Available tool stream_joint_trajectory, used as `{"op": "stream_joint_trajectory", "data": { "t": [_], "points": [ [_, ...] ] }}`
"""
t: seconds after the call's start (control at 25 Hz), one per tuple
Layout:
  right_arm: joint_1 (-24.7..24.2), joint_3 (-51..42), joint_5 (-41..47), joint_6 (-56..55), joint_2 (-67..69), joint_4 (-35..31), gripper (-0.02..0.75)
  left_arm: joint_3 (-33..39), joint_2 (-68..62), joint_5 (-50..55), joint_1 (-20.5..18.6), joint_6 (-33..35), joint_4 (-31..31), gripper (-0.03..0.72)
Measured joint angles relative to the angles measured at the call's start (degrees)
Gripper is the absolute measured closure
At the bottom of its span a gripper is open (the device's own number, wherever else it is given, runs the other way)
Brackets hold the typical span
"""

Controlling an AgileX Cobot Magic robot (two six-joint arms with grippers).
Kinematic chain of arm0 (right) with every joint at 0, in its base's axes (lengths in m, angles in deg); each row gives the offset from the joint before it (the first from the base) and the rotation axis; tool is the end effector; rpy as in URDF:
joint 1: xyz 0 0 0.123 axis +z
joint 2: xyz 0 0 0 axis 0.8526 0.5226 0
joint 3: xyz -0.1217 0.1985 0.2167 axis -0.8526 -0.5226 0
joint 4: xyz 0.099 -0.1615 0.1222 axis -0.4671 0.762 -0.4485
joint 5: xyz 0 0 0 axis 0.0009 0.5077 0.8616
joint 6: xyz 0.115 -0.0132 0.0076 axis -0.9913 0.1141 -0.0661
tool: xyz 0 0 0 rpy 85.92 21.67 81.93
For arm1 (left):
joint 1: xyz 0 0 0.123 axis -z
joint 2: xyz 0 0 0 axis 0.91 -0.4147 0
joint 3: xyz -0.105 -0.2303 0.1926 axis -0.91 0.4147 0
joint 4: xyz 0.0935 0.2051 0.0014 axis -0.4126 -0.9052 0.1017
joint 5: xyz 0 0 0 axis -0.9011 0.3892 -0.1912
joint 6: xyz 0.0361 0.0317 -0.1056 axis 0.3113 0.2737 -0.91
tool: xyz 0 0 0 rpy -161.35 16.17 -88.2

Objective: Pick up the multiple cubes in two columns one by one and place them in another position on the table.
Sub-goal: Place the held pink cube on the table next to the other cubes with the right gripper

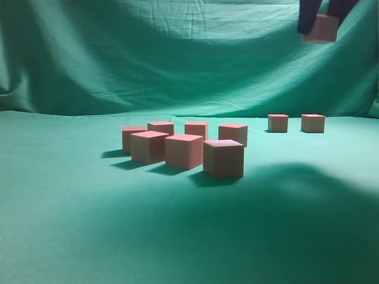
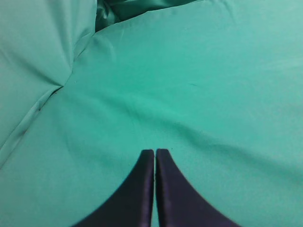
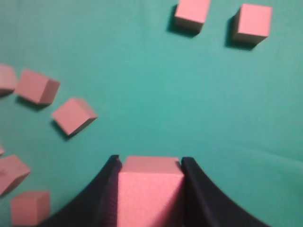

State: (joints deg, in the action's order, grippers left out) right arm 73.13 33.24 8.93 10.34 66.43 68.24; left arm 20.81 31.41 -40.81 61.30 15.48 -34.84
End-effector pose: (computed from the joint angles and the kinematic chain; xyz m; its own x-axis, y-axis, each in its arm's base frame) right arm 0.3556 0.1046 0.3132 -0.9138 -0.2195 -0.3417 -0.2673 0.9585 0.0990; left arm 0.0146 0.0181 0.1689 -0.3071 0.2750 -0.9111 -0.1268 0.9370 0.3255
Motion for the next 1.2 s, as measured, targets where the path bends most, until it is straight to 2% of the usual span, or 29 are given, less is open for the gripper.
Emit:
{"op": "stream_joint_trajectory", "data": {
  "t": [0.2, 0.4, 0.68, 0.8, 1.0, 1.2],
  "points": [
    [8.4, -15.8, -6.7, 1.0, -13.1, -0.3, 0.482, 0.0, 0.0, 0.0, 0.0, 0.0, 0.0, 0.688],
    [19.8, -28.8, -11.4, 5.8, -22.0, -0.7, 0.482, 0.0, 0.0, 0.0, 0.0, 0.0, 0.0, 0.688],
    [30.8, -34.7, -13.5, 8.2, -22.2, -0.9, 0.482, 0.0, 0.0, 0.0, 0.0, 0.0, 0.0, 0.688],
    [32.9, -34.9, -15.2, 8.2, -19.3, -1.7, 0.482, 0.0, 0.0, 0.0, 0.0, 0.0, 0.0, 0.688],
    [33.0, -34.9, -19.6, 8.2, -12.8, -4.8, 0.482, 0.0, 0.0, 0.0, 0.0, 0.0, 0.0, 0.688],
    [33.0, -34.9, -24.1, 8.3, -7.8, -4.0, 0.482, 0.0, 0.0, 0.0, 0.0, 0.0, 0.0, 0.688]
  ]
}}
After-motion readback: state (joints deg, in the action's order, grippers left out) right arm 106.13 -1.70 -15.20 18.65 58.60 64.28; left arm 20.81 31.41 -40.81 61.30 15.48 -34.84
